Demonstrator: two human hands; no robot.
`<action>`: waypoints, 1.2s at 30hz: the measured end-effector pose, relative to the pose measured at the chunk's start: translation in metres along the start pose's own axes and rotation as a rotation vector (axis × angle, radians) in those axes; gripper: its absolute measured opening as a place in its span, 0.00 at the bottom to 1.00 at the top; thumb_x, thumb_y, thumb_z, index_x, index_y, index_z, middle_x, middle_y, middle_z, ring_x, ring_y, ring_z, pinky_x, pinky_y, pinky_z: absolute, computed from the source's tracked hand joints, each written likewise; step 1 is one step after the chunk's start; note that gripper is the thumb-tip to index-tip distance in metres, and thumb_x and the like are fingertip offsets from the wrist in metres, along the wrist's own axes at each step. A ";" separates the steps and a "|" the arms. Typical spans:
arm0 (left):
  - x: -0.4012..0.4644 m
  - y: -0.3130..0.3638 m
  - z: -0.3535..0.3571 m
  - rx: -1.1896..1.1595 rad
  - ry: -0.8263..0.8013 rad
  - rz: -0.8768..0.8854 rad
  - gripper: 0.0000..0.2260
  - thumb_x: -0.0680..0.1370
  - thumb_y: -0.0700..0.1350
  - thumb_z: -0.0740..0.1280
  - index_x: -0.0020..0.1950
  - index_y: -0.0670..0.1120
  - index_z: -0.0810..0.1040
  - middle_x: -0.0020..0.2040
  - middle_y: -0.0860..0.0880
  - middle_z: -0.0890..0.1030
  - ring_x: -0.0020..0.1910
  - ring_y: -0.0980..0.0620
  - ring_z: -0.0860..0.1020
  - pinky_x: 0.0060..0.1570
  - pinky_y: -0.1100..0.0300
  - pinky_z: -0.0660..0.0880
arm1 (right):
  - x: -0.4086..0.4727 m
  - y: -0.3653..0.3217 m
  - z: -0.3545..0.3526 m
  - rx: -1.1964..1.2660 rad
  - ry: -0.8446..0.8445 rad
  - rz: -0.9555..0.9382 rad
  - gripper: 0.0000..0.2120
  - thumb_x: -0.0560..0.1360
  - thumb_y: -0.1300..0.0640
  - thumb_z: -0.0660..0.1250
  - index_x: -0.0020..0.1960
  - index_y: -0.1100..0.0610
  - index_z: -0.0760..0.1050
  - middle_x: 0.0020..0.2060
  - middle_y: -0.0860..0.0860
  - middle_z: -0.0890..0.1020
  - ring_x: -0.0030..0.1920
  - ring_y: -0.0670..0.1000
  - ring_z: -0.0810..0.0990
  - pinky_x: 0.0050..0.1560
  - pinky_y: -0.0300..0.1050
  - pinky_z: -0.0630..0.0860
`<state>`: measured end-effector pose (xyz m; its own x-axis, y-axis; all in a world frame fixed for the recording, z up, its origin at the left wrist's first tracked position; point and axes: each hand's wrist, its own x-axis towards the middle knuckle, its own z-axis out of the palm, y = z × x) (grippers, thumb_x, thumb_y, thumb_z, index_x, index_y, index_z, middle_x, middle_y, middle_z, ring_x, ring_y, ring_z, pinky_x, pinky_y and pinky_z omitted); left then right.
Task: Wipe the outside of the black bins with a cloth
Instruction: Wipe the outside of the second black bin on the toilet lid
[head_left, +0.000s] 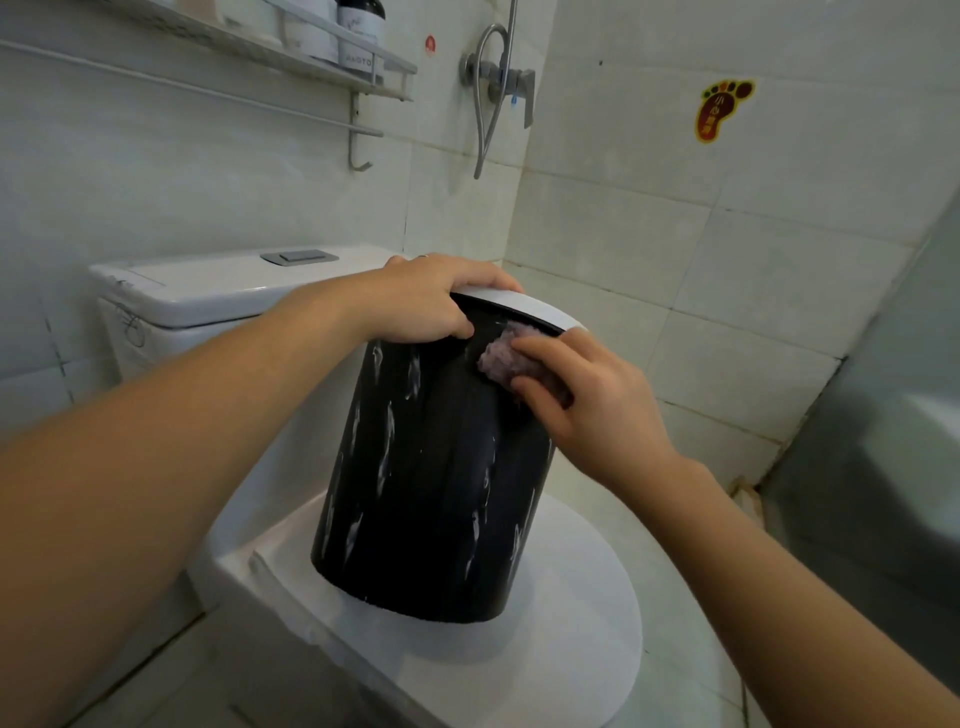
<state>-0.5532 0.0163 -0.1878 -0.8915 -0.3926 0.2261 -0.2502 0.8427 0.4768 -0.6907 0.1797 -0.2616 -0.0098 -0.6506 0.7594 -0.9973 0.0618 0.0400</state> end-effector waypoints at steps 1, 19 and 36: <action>0.000 -0.001 0.000 -0.006 0.005 0.001 0.27 0.75 0.39 0.65 0.63 0.70 0.73 0.59 0.59 0.76 0.59 0.53 0.71 0.70 0.44 0.63 | -0.005 -0.003 0.001 -0.007 -0.017 -0.028 0.14 0.76 0.54 0.71 0.61 0.54 0.80 0.46 0.52 0.79 0.40 0.55 0.78 0.34 0.46 0.75; 0.004 -0.001 -0.001 0.034 -0.017 0.014 0.27 0.78 0.39 0.65 0.66 0.70 0.70 0.61 0.61 0.73 0.61 0.56 0.67 0.71 0.45 0.59 | 0.009 0.006 -0.008 -0.142 0.011 0.138 0.12 0.79 0.51 0.66 0.60 0.51 0.80 0.44 0.52 0.78 0.39 0.59 0.78 0.33 0.45 0.69; 0.003 0.000 0.002 0.030 0.009 0.025 0.27 0.72 0.45 0.75 0.64 0.68 0.72 0.58 0.61 0.76 0.60 0.53 0.72 0.69 0.45 0.65 | -0.021 0.009 0.001 -0.004 -0.031 -0.051 0.15 0.76 0.51 0.69 0.61 0.53 0.80 0.45 0.52 0.79 0.41 0.56 0.79 0.34 0.47 0.76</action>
<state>-0.5564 0.0153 -0.1888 -0.8943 -0.3744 0.2451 -0.2394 0.8630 0.4448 -0.7001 0.1929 -0.2774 0.0385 -0.6758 0.7361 -0.9962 0.0314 0.0809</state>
